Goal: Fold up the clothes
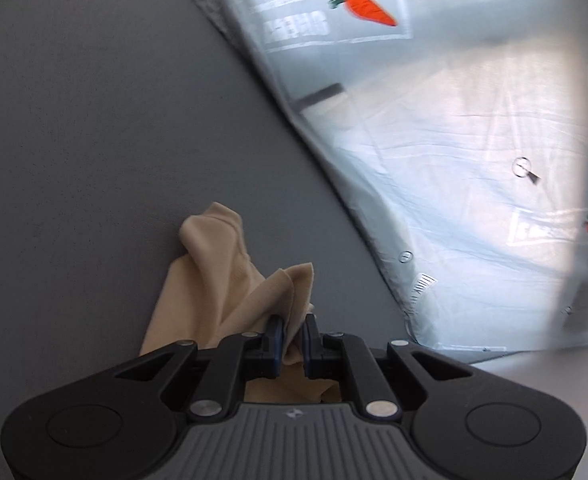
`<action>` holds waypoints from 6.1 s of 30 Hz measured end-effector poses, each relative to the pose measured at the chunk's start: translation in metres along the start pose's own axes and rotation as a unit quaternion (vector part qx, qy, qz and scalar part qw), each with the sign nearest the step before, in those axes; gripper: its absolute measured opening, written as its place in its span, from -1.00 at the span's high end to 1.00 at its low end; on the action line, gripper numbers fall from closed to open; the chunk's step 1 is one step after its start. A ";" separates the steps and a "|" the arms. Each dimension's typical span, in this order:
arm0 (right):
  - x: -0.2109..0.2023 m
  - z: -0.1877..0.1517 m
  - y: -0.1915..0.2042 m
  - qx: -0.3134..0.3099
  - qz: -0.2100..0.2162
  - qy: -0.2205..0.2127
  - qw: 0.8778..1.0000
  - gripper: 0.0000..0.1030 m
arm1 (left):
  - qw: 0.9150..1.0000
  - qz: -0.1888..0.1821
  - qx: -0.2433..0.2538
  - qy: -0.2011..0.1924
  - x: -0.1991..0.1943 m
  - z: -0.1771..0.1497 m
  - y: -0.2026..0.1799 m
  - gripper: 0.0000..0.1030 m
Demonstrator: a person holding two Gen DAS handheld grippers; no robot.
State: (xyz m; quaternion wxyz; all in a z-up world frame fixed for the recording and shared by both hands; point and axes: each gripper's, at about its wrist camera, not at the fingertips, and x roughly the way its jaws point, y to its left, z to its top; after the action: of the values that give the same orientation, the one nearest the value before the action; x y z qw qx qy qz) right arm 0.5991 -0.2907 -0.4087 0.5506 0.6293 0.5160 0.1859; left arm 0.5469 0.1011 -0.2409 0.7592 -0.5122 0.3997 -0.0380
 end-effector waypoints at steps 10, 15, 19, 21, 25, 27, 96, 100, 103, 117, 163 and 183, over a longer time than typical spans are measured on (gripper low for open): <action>0.013 0.020 -0.004 0.043 -0.014 0.014 0.999 0.45 | 0.999 0.025 0.038 0.000 0.026 0.034 0.008 0.81; 0.010 0.018 0.012 0.027 -0.008 -0.001 1.000 0.18 | 0.997 0.032 0.064 -0.018 0.015 0.044 -0.002 0.74; -0.002 0.014 0.039 -0.033 -0.023 -0.035 0.999 0.09 | 0.993 0.043 0.102 -0.038 -0.006 0.040 -0.017 0.24; -0.009 0.005 0.063 -0.113 -0.062 -0.049 0.990 -0.01 | 0.985 0.074 0.151 -0.039 -0.011 0.029 -0.028 -0.10; -0.012 -0.035 0.110 -0.330 -0.189 -0.058 0.923 -0.28 | 0.961 0.128 0.246 -0.022 -0.013 0.004 -0.042 -0.59; -0.008 -0.056 0.114 -0.398 -0.220 -0.048 0.889 -0.28 | 0.947 0.151 0.282 -0.002 -0.009 -0.011 -0.042 -0.60; -0.472 -0.202 0.128 -0.632 -0.231 -0.479 0.563 0.64 | 0.844 -0.199 0.494 -0.071 -0.045 -0.426 -0.297 0.59; -0.548 -0.165 0.130 -0.630 -0.234 -0.493 0.553 0.64 | 0.836 -0.222 0.499 -0.053 0.004 -0.481 -0.349 0.60; -0.596 -0.136 0.134 -0.632 -0.238 -0.501 0.541 0.64 | 0.831 -0.247 0.497 -0.040 0.038 -0.511 -0.387 0.60; -0.634 0.090 0.204 -0.682 -0.165 -0.466 0.539 0.63 | 0.833 -0.242 0.494 -0.062 0.203 -0.485 -0.469 0.60; -0.494 0.144 0.210 -0.639 -0.283 -0.378 0.607 -0.95 | 0.860 -0.026 0.474 -0.189 0.196 -0.428 -0.416 -1.00; -0.495 -0.090 0.123 -0.623 -0.155 -0.328 0.693 -0.99 | 0.875 0.083 0.399 -0.260 -0.002 -0.495 -0.303 -1.00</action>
State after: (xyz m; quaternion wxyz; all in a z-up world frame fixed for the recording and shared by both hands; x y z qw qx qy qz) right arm 0.3844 -0.6511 -0.1056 0.9716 0.0746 0.1588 0.1589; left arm 0.3320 -0.4113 -0.0722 0.9761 -0.1220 0.1801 0.0036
